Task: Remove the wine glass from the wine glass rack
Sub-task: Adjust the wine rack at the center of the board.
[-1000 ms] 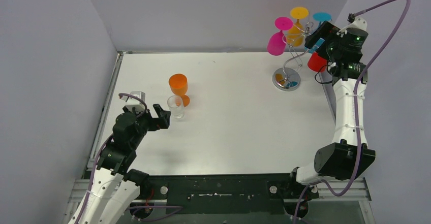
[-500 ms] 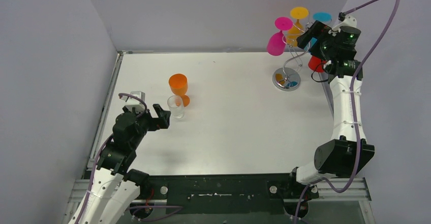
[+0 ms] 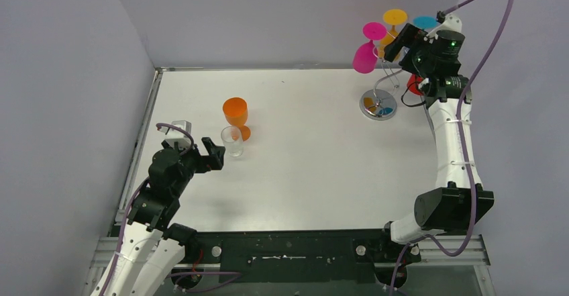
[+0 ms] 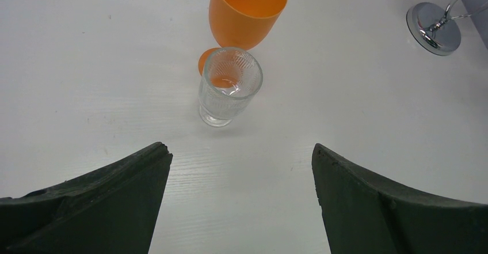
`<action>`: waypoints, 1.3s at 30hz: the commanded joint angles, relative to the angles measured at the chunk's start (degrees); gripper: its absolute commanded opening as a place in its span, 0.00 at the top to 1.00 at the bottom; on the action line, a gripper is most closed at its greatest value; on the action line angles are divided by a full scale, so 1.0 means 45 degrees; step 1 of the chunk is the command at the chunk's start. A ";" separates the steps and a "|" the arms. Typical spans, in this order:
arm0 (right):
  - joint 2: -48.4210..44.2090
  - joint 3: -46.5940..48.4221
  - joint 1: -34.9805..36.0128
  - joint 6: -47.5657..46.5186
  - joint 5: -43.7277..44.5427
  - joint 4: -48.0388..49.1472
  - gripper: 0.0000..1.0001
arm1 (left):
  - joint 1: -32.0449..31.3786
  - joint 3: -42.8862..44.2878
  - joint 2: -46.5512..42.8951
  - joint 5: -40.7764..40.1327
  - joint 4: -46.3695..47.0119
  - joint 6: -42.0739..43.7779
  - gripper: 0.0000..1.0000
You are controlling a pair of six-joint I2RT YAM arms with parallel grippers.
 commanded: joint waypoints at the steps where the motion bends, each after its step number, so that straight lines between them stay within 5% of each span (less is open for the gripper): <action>1: -0.0101 0.0930 0.0054 -0.0495 0.1978 0.0057 0.00 | 0.0063 0.0169 -0.0089 0.0230 0.0586 -0.0022 0.09; 10: -0.0156 0.0893 -0.0140 -0.0806 0.3294 -0.0144 0.00 | 0.0073 0.0167 -0.0071 0.0220 0.0572 -0.0021 0.10; 39: 0.0489 0.0087 -0.0632 0.0083 -0.0770 -0.0017 0.00 | 0.0083 0.0170 -0.0069 0.0191 0.0561 -0.0019 0.10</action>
